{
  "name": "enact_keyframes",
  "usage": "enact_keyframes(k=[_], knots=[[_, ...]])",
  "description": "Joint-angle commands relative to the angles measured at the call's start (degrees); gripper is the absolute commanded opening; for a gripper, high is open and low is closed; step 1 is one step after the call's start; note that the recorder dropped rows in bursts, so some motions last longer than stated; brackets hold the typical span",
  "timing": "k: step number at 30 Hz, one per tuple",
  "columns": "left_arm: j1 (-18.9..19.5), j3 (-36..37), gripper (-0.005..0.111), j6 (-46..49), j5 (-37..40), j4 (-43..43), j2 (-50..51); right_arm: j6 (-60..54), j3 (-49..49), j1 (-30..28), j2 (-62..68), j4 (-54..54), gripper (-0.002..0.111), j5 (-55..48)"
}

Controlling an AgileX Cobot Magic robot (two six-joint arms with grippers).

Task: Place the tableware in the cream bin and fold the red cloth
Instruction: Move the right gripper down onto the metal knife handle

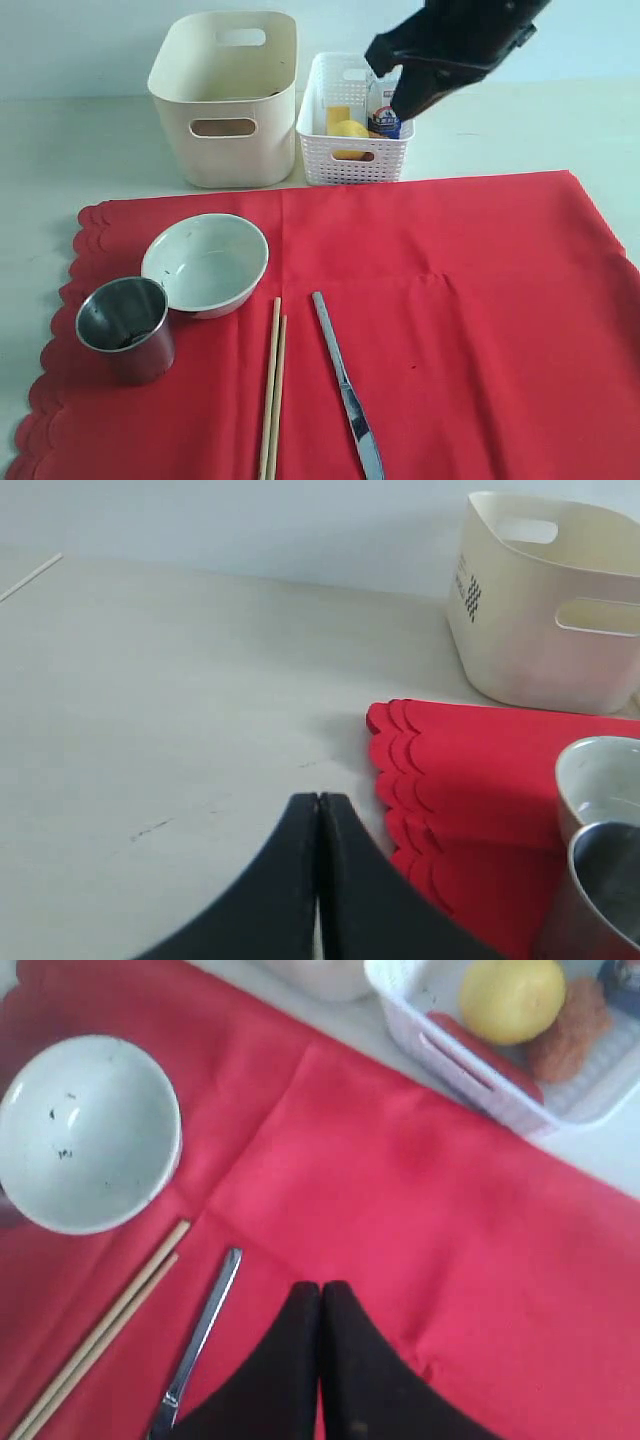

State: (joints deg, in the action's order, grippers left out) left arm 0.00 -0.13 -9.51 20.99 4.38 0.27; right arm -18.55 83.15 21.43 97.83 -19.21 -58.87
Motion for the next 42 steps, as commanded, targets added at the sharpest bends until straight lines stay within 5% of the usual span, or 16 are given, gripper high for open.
enact_keyframes(k=[1, 9, 27, 42], knots=[[0.0, 0.1, 0.0, 0.1, -0.6, 0.1, -0.3, -1.4, -9.5, -0.1, -4.7, -1.1, 0.0, 3.8], [0.0, 0.1, 0.0, 0.1, -0.6, 0.1, -0.3, -1.7, -16.7, 3.4, -5.0, -1.4, 0.0, 2.6], [0.0, 0.1, 0.0, 0.1, -0.6, 0.1, -0.3, 1.0, -32.4, 19.1, -5.0, -1.1, 0.001, 26.4], [0.0, 0.1, 0.0, 0.1, -0.6, 0.1, -0.3, 8.2, -33.0, 24.6, 2.4, 4.0, 0.042, 28.7]])
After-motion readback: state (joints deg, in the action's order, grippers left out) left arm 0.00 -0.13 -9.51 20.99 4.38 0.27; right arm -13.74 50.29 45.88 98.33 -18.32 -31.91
